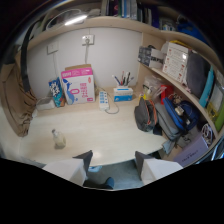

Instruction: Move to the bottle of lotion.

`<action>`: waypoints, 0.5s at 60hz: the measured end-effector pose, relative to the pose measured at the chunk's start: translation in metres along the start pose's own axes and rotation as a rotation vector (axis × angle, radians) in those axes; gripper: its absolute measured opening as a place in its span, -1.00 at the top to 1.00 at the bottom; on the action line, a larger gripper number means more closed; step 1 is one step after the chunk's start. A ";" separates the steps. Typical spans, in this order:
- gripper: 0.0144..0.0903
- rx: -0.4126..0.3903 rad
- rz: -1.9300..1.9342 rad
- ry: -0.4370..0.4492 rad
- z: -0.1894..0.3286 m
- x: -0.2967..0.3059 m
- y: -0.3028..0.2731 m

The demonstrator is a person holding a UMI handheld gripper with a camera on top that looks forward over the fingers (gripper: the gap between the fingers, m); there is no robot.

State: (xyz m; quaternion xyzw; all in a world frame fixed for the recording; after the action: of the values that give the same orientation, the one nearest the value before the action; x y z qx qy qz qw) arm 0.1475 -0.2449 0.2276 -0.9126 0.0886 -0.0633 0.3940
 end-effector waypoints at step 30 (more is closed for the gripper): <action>-0.91 0.025 -0.031 -0.019 0.025 -0.025 0.019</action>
State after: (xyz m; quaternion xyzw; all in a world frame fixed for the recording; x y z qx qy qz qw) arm 0.1254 -0.2345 0.1957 -0.9094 0.0700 -0.0617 0.4053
